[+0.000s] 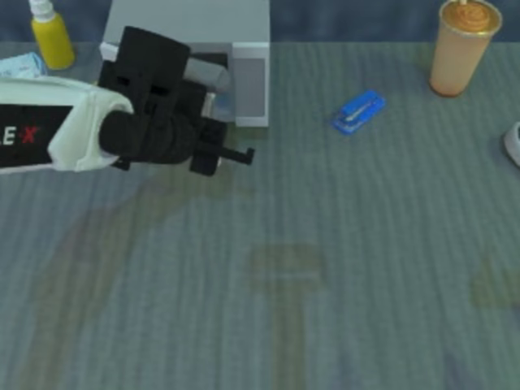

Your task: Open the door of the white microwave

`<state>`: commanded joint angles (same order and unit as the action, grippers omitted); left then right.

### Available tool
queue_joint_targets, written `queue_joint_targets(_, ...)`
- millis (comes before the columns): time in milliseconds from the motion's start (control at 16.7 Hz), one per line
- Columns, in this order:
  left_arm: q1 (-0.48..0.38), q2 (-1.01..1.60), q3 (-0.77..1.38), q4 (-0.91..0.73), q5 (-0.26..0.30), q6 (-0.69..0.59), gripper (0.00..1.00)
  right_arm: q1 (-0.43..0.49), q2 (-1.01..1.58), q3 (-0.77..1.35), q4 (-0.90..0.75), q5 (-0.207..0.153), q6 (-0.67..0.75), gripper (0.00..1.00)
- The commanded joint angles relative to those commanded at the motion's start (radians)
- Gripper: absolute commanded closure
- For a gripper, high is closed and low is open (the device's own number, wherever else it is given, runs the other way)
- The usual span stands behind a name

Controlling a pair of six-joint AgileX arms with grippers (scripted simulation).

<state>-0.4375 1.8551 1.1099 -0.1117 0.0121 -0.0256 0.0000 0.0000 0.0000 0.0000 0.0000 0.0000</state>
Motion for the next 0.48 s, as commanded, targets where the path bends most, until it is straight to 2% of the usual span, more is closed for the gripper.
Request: queue_joint_targets(480,0.021,-0.025,-0.030,0.006,0.050,0.056,1.00,0.000,0.000,0.000,0.000,0.000,0.000,0.00)
